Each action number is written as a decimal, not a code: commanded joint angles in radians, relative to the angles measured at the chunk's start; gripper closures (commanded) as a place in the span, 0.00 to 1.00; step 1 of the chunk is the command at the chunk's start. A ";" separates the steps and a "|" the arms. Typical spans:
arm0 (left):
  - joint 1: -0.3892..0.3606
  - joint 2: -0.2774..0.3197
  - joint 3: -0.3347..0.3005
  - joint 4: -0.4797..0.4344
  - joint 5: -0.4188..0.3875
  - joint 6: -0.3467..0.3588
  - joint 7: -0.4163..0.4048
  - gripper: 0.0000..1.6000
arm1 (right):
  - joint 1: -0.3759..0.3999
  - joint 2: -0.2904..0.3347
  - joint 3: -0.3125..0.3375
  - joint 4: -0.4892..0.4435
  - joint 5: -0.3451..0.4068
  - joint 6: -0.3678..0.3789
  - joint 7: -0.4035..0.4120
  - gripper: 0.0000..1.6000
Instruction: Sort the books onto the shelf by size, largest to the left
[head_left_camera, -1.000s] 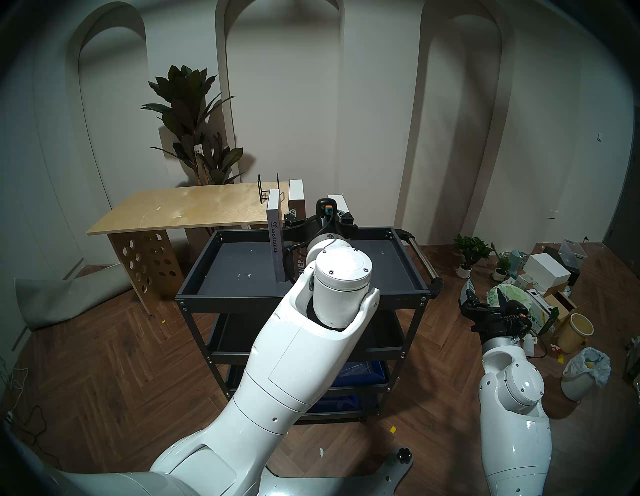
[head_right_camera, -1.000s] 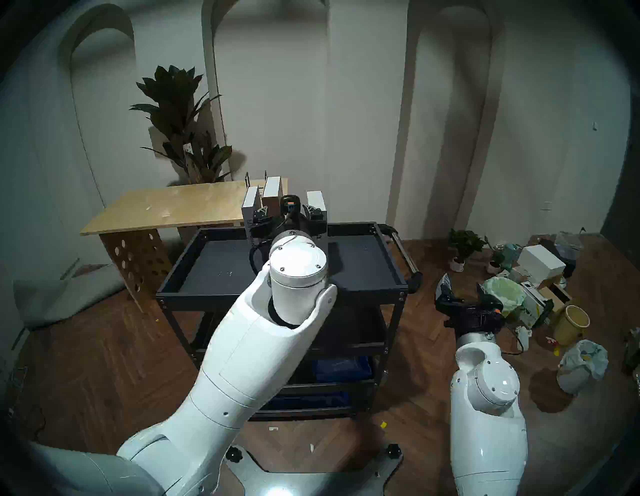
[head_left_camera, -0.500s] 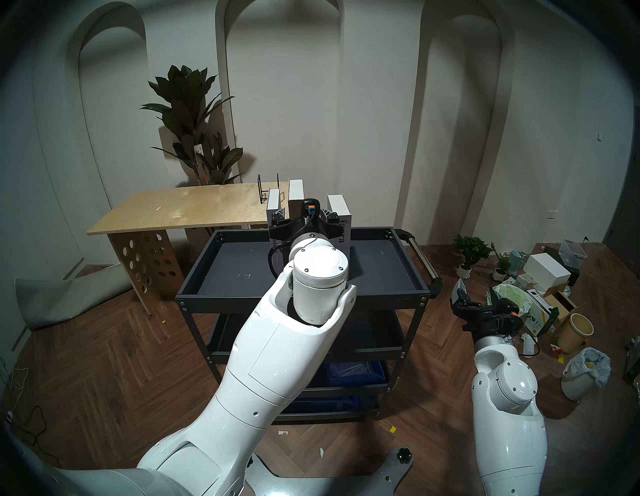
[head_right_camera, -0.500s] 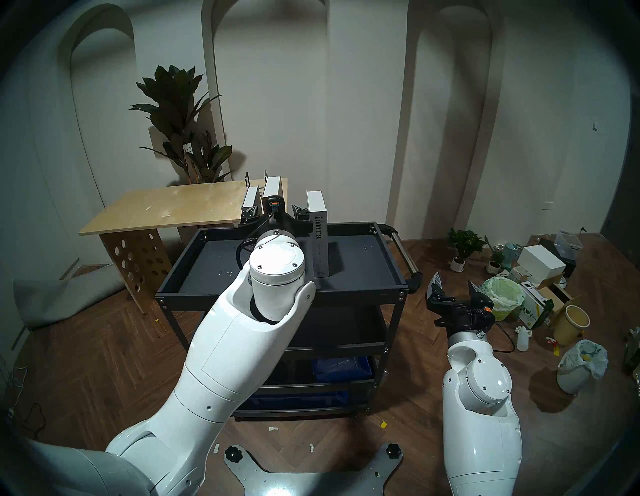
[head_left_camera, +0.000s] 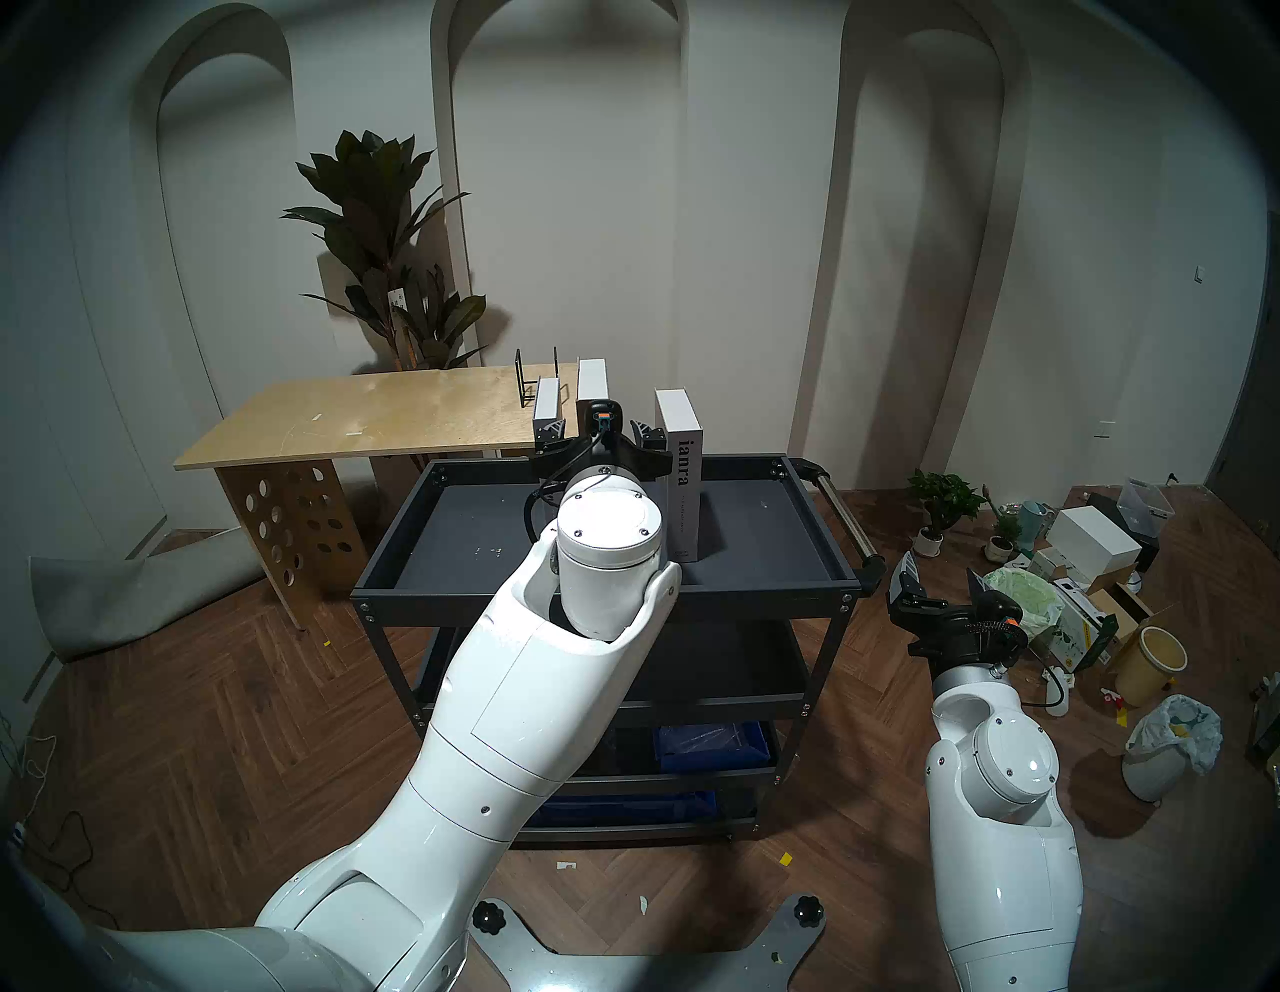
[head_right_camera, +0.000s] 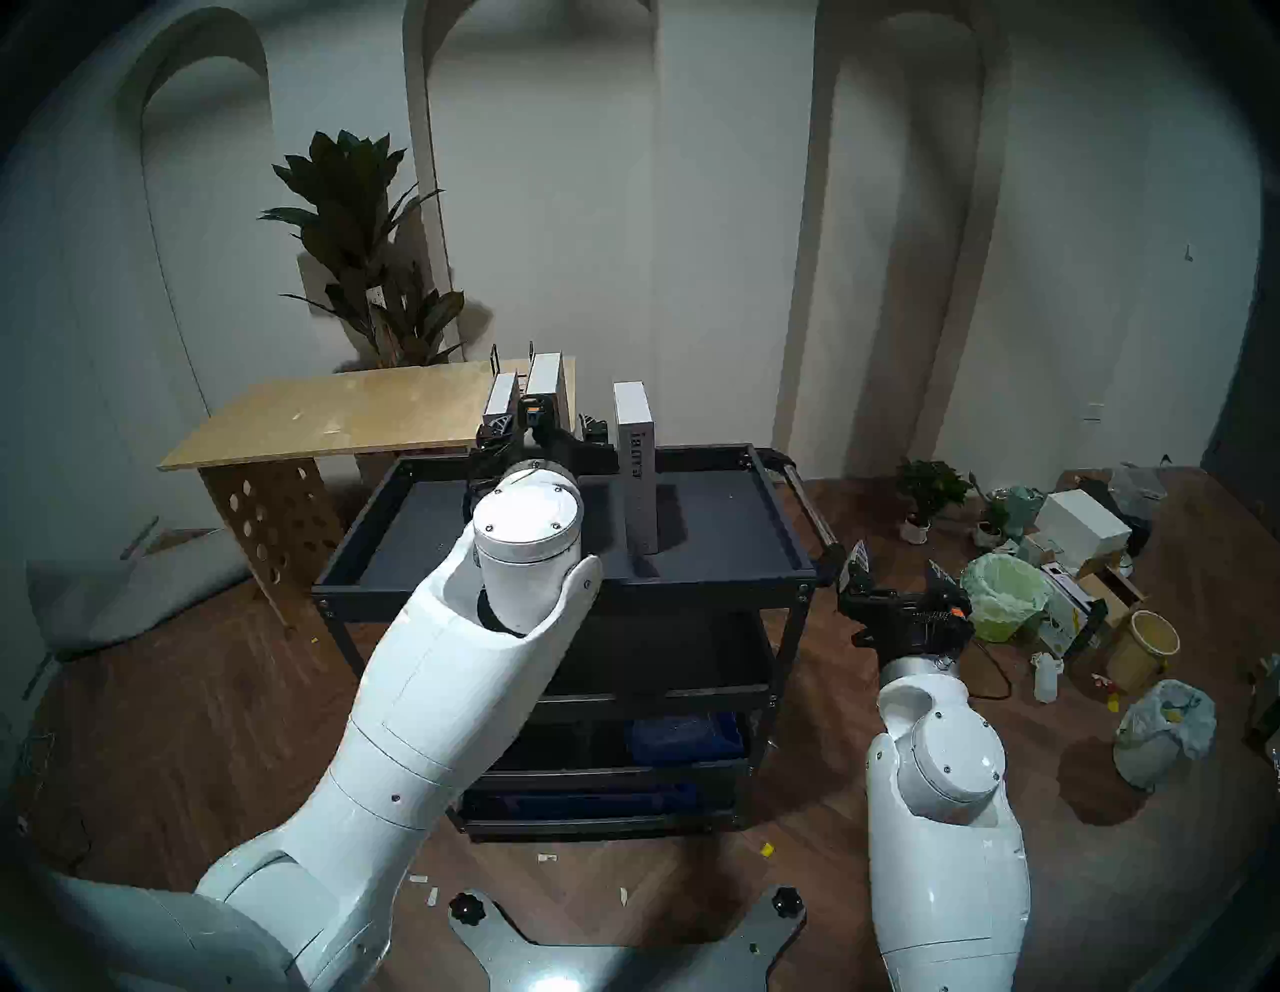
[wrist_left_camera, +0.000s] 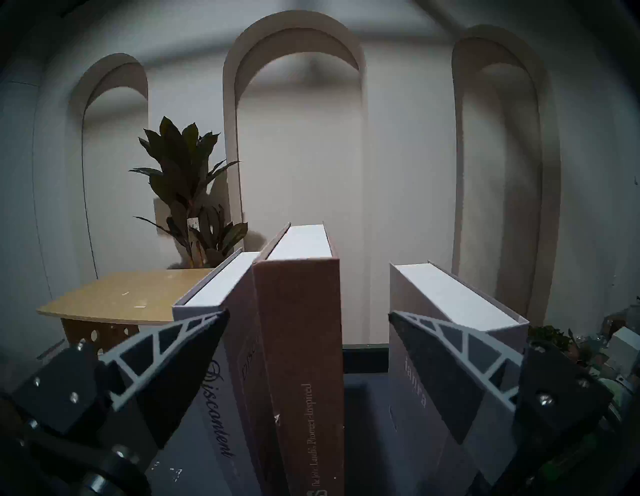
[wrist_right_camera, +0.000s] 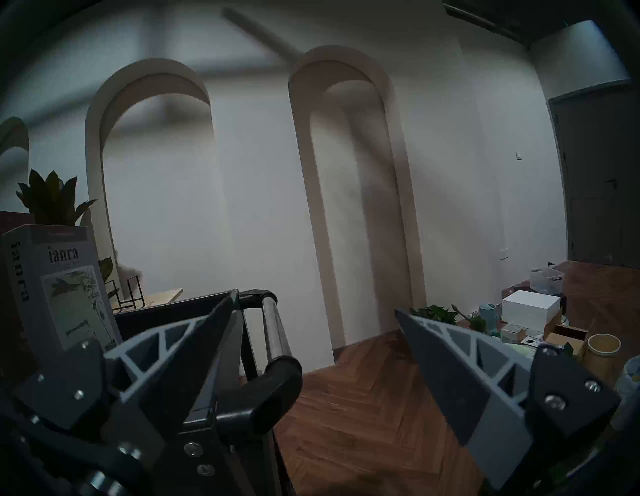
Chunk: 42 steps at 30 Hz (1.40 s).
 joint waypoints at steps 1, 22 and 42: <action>-0.060 -0.002 0.000 0.016 0.007 -0.029 -0.024 0.00 | 0.022 -0.005 -0.009 -0.017 -0.011 -0.012 -0.011 0.00; -0.126 -0.021 -0.006 0.123 0.014 -0.082 -0.072 0.00 | 0.043 -0.009 -0.028 -0.002 -0.037 -0.013 -0.058 0.00; -0.161 -0.046 -0.020 0.220 0.016 -0.120 -0.090 0.25 | 0.068 0.000 -0.029 0.027 -0.044 -0.009 -0.075 0.00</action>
